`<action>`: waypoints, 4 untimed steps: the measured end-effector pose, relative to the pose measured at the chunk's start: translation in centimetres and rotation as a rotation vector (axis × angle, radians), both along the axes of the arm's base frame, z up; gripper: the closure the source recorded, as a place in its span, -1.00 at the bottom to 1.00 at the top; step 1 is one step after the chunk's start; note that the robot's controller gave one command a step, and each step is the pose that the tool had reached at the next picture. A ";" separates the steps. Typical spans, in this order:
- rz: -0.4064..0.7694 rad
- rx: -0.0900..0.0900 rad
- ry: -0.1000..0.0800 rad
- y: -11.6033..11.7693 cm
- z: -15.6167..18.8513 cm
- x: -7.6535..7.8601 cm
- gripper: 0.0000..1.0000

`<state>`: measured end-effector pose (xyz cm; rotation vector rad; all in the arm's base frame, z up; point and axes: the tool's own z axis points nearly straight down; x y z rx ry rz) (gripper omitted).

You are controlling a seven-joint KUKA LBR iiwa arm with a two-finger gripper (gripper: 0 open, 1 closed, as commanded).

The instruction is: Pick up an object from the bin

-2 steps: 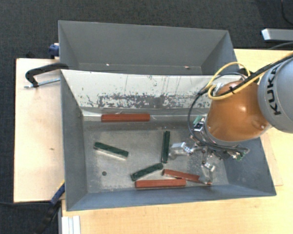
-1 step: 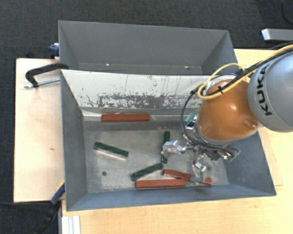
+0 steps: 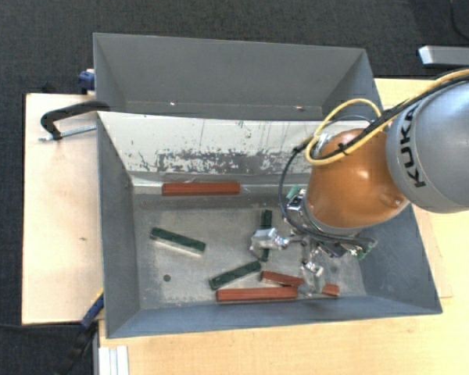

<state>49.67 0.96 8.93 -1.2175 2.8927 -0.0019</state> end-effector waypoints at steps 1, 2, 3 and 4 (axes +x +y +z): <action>0.036 0.001 -0.001 6.0 -1.8 0.7 1.00; 0.036 0.001 0.000 6.0 -1.8 0.7 1.00; -0.011 0.002 -0.001 6.4 3.4 2.5 1.00; -0.011 0.002 -0.001 6.4 3.4 2.5 1.00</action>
Offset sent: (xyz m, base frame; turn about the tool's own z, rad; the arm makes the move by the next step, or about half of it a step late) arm 0.0000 0.0000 0.0000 0.0000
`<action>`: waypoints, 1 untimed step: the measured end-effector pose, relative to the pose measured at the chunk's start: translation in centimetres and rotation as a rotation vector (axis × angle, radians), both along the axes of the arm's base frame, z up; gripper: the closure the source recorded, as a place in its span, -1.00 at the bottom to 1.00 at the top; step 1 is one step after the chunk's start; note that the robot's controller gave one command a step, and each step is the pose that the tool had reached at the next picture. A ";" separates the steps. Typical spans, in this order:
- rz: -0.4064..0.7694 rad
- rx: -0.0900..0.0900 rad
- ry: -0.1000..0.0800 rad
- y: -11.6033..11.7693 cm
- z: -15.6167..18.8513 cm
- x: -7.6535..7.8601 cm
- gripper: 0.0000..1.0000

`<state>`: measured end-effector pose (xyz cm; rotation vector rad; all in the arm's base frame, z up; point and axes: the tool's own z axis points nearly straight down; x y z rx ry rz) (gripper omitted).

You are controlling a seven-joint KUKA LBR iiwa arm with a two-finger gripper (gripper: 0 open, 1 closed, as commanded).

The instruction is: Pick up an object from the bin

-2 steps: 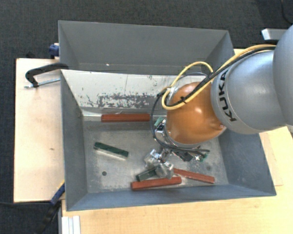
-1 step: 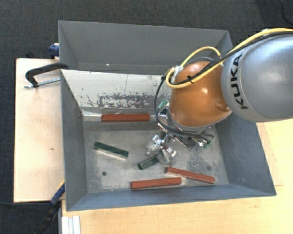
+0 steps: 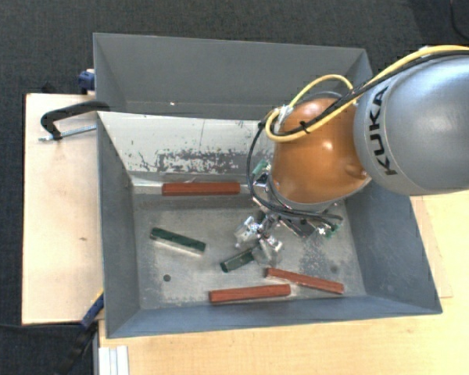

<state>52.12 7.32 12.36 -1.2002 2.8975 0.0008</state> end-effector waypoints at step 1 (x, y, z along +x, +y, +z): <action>-0.032 0.000 -0.001 1.2 9.4 1.0 1.00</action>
Offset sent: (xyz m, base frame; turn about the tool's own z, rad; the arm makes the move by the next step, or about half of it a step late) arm 0.0000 0.0000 0.0000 0.0000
